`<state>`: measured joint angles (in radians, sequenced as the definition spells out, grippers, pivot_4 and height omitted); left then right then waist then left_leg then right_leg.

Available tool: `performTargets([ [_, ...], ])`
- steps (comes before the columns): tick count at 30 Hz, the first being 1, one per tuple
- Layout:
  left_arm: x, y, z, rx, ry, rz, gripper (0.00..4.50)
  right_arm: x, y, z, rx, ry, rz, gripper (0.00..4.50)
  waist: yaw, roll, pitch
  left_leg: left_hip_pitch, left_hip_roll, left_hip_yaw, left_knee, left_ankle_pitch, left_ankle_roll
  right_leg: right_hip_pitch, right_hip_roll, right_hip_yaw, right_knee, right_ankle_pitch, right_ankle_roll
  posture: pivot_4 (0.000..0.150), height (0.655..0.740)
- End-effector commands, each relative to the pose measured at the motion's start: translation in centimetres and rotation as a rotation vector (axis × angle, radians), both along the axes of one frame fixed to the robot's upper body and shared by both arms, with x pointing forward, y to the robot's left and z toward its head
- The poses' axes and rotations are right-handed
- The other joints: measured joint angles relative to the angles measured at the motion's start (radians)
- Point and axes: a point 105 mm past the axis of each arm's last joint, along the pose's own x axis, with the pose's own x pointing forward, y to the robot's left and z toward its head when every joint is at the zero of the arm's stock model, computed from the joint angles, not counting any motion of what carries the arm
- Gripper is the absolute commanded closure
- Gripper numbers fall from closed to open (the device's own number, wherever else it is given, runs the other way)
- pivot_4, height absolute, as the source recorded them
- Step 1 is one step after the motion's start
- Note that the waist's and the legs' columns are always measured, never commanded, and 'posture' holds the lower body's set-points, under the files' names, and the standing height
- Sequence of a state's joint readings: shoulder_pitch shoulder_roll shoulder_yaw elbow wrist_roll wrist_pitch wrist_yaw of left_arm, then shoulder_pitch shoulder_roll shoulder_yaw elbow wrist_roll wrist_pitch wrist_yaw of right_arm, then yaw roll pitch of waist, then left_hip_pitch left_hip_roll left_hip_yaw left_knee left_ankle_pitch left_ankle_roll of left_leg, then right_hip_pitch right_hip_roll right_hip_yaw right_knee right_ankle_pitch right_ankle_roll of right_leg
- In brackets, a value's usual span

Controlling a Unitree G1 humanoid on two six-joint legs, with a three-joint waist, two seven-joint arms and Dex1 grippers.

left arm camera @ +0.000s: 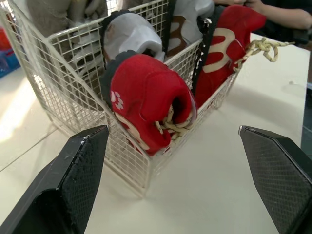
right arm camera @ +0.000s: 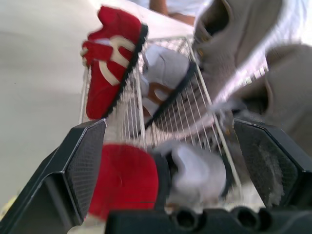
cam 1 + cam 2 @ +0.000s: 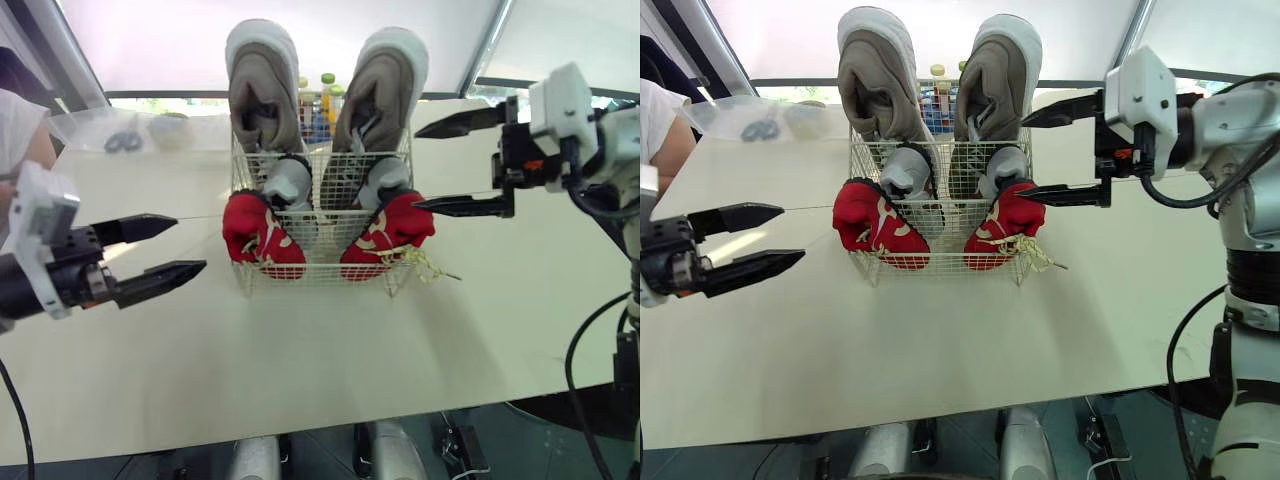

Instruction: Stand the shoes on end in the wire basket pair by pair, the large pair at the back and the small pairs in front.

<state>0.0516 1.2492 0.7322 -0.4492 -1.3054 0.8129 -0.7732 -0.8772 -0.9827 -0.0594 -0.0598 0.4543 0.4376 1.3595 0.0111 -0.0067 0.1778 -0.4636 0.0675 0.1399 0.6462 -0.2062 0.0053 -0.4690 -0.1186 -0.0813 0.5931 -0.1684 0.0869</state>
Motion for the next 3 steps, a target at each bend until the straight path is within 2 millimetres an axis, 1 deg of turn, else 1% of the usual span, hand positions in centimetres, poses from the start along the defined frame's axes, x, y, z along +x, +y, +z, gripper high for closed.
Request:
performTargets([
  [1, -0.6, 0.13, 0.55, 0.033, 0.013, -0.045, 0.12, -1.21, -1.42, 1.35, -0.006, -0.054, -0.046, 0.0, -0.001, 0.001, 0.001, 0.0, 0.0, 0.0, 0.0, 0.0, 0.0, 0.0, 0.0, 0.0, 0.0, 0.0, 0.0, 0.15, 0.74],
  [3, -0.88, -0.03, 0.09, 0.049, 0.036, -0.073, 0.12, -1.39, -1.99, 1.17, -0.008, -0.044, -0.068, 0.0, -0.004, 0.002, 0.001, 0.0, 0.0, 0.002, 0.0, 0.0, 0.0, 0.0, 0.0, 0.0, 0.0, 0.0, 0.0, 0.15, 0.74],
])
